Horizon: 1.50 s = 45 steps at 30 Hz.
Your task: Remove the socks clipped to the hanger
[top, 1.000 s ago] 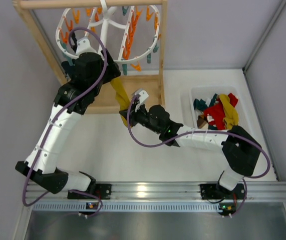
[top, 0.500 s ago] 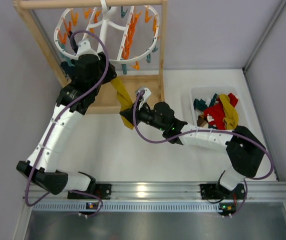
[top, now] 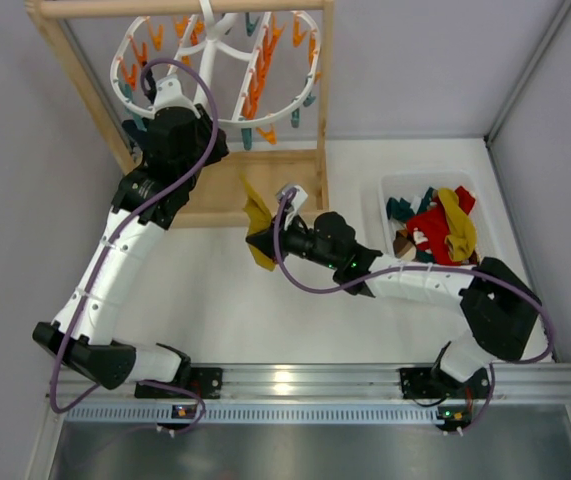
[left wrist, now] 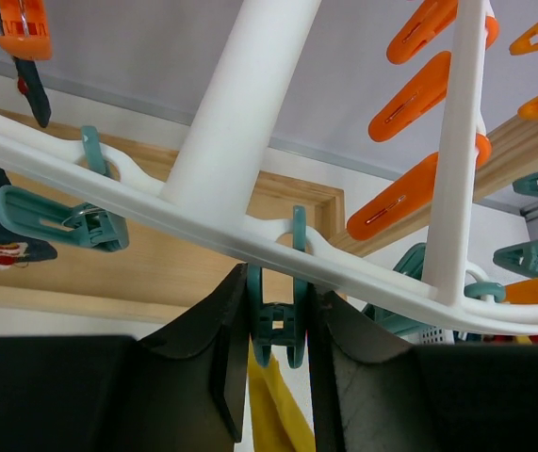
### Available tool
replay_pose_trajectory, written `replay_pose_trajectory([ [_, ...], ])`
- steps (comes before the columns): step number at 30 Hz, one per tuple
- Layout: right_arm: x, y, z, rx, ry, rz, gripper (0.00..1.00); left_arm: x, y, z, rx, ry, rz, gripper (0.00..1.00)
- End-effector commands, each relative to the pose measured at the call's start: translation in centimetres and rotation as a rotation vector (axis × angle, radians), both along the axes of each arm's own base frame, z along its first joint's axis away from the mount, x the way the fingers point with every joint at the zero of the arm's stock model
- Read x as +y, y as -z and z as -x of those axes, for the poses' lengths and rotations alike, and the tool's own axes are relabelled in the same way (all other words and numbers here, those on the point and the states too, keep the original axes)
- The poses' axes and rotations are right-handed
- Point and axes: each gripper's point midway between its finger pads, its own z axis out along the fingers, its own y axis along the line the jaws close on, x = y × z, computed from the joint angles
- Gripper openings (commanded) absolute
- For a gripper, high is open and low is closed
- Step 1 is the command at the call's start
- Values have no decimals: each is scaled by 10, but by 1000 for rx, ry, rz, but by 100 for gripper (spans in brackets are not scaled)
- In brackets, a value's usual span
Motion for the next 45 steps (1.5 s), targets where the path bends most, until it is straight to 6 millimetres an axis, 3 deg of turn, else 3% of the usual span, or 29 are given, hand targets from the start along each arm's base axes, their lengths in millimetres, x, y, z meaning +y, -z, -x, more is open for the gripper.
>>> replay_pose_trajectory([
  [1, -20, -40, 6, -43, 20, -79, 0, -5, -29, -3, -83, 25, 40, 7],
  [4, -51, -25, -2, 35, 129, -14, 0, -10, -26, 0, -74, 55, 52, 12],
  [5, -72, -5, -14, 101, 209, 59, 0, -13, -24, 0, -70, 69, 52, 15],
  [7, -102, -1, -21, 173, 285, 79, 0, -17, -19, 1, -57, 97, 52, 21],
  [8, -127, 7, -37, 210, 360, 109, 0, -23, -16, 2, -48, 129, 56, 23],
  [12, -218, 35, -57, 345, 596, 273, 0, -36, -8, 0, -24, 187, 70, 29],
  [13, -235, 37, -61, 354, 637, 294, 0, -38, -8, 0, -21, 196, 71, 29],
  [14, -268, 36, -75, 374, 736, 294, 0, -42, -6, -2, -14, 210, 72, 30],
  [16, -308, 35, -81, 395, 839, 320, 0, -51, -4, -4, -5, 252, 73, 32],
  [17, -344, 34, -91, 412, 946, 318, 0, -53, -4, -5, -3, 263, 74, 32],
  [19, -378, 33, -99, 431, 1040, 329, 0, -58, -4, -6, -1, 288, 71, 32],
  [20, -404, 34, -105, 453, 1112, 320, 0, -60, -3, -6, 2, 295, 74, 33],
  [23, -432, 42, -129, 507, 1169, 329, 0, -65, -5, -5, 2, 326, 79, 35],
  [26, -435, 66, -154, 582, 1166, 398, 7, -76, -11, -4, -3, 380, 101, 36],
  [28, -436, 82, -169, 621, 1159, 433, 17, -84, -19, -1, -13, 426, 117, 36],
  [29, -435, 89, -172, 643, 1153, 447, 30, -88, -17, -3, -7, 441, 119, 37],
  [32, -431, 99, -178, 670, 1129, 453, 42, -105, -21, -3, -7, 515, 125, 38],
  [33, -431, 98, -177, 674, 1130, 451, 54, -109, -26, -2, -18, 536, 126, 38],
  [34, -432, 96, -176, 669, 1133, 446, 56, -112, -26, -2, -17, 551, 127, 38],
  [36, -430, 84, -170, 638, 1132, 431, 74, -114, -23, -3, -9, 556, 125, 39],
  [39, -406, 59, -159, 556, 1066, 408, 94, -115, -21, -4, -7, 563, 128, 42],
  [43, -327, 16, -145, 382, 822, 266, 99, -118, -25, 4, -12, 584, 132, 55],
  [45, -308, 6, -134, 370, 750, 201, 99, -114, -27, 8, -20, 573, 124, 60],
])
